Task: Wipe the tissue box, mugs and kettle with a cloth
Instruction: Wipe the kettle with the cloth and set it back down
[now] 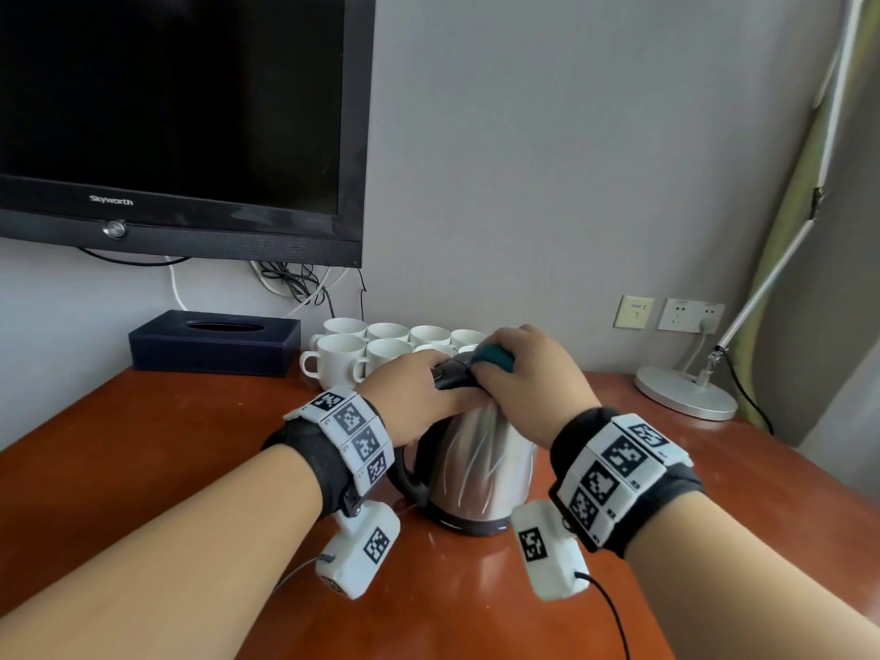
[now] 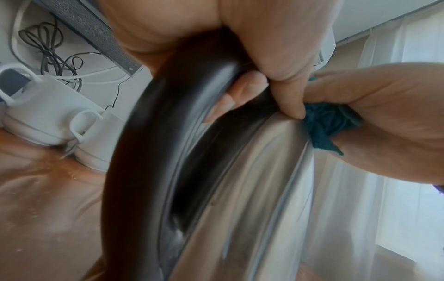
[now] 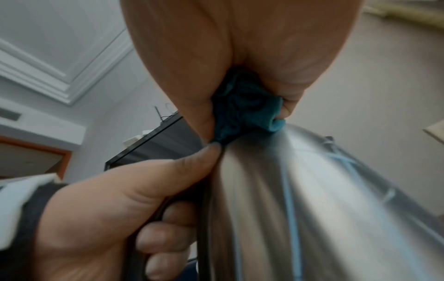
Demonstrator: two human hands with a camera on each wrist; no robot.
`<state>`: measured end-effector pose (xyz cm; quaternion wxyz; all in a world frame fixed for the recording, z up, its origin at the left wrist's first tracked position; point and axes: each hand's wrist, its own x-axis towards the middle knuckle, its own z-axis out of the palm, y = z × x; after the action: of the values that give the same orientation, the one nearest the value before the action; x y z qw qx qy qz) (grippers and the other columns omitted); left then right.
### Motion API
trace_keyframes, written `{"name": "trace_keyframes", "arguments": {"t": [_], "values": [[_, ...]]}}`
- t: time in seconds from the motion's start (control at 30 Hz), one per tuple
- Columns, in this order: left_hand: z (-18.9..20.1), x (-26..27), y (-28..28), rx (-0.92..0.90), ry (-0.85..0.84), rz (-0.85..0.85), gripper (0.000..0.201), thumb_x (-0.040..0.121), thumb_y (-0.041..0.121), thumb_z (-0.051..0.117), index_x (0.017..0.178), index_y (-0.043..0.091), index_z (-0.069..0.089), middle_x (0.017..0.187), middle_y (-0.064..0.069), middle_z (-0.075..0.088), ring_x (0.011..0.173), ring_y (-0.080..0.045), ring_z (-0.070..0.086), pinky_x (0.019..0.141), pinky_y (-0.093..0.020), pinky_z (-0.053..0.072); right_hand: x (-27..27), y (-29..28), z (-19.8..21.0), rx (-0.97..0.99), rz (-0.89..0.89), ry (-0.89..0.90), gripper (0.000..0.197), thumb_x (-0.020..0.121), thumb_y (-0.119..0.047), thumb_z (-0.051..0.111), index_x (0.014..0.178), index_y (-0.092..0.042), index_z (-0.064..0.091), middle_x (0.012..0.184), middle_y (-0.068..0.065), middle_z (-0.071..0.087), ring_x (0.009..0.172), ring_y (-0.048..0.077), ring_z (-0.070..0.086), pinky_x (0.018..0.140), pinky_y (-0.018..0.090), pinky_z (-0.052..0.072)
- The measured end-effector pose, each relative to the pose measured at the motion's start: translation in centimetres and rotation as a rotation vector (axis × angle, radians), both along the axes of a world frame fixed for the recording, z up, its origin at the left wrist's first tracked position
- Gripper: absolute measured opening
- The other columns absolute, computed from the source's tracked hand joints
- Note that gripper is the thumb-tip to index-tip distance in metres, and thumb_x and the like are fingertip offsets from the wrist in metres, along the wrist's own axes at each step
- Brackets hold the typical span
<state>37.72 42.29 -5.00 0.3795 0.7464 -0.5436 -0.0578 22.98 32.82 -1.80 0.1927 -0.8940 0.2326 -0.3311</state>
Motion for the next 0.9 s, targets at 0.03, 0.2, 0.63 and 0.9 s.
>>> {"name": "trace_keyframes", "arguments": {"t": [0.03, 0.2, 0.63, 0.9], "values": [[0.0, 0.1, -0.1, 0.003, 0.006, -0.014, 0.032, 0.087, 0.057, 0.074, 0.093, 0.027, 0.066, 0.081, 0.005, 0.070, 0.077, -0.012, 0.065, 0.065, -0.025, 0.047, 0.4, 0.4, 0.0, -0.019, 0.017, 0.019, 0.009, 0.093, -0.020, 0.064, 0.098, -0.023, 0.071, 0.100, -0.001, 0.055, 0.091, 0.019, 0.057, 0.076, 0.029, 0.038], [-0.3, 0.3, -0.2, -0.023, 0.053, -0.025, 0.046, 0.075, 0.073, 0.070, 0.088, 0.029, 0.065, 0.079, 0.006, 0.070, 0.073, -0.012, 0.064, 0.069, -0.035, 0.050, 0.7, 0.1, 0.4, -0.013, 0.011, 0.042, 0.013, 0.094, -0.023, 0.064, 0.103, -0.023, 0.073, 0.099, -0.002, 0.055, 0.089, 0.018, 0.057, 0.077, 0.029, 0.039], [-0.3, 0.2, 0.1, -0.056, 0.037, 0.008, 0.035, 0.084, 0.057, 0.078, 0.101, 0.028, 0.068, 0.081, 0.010, 0.067, 0.071, -0.005, 0.061, 0.064, -0.027, 0.044, -1.1, -5.0, -0.6, 0.259, -0.186, -0.116, 0.010, 0.092, -0.021, 0.067, 0.088, -0.014, 0.072, 0.062, 0.003, 0.061, 0.051, 0.024, 0.054, 0.052, 0.027, 0.043], [-0.4, 0.3, -0.1, -0.061, 0.042, 0.012, 0.035, 0.083, 0.058, 0.080, 0.101, 0.031, 0.068, 0.077, 0.012, 0.067, 0.059, 0.003, 0.057, 0.055, -0.020, 0.041, 0.1, -4.2, 0.3, 0.162, -0.128, -0.056, 0.009, 0.091, -0.016, 0.065, 0.087, -0.016, 0.073, 0.076, 0.000, 0.068, 0.072, 0.020, 0.062, 0.059, 0.026, 0.044]]}}
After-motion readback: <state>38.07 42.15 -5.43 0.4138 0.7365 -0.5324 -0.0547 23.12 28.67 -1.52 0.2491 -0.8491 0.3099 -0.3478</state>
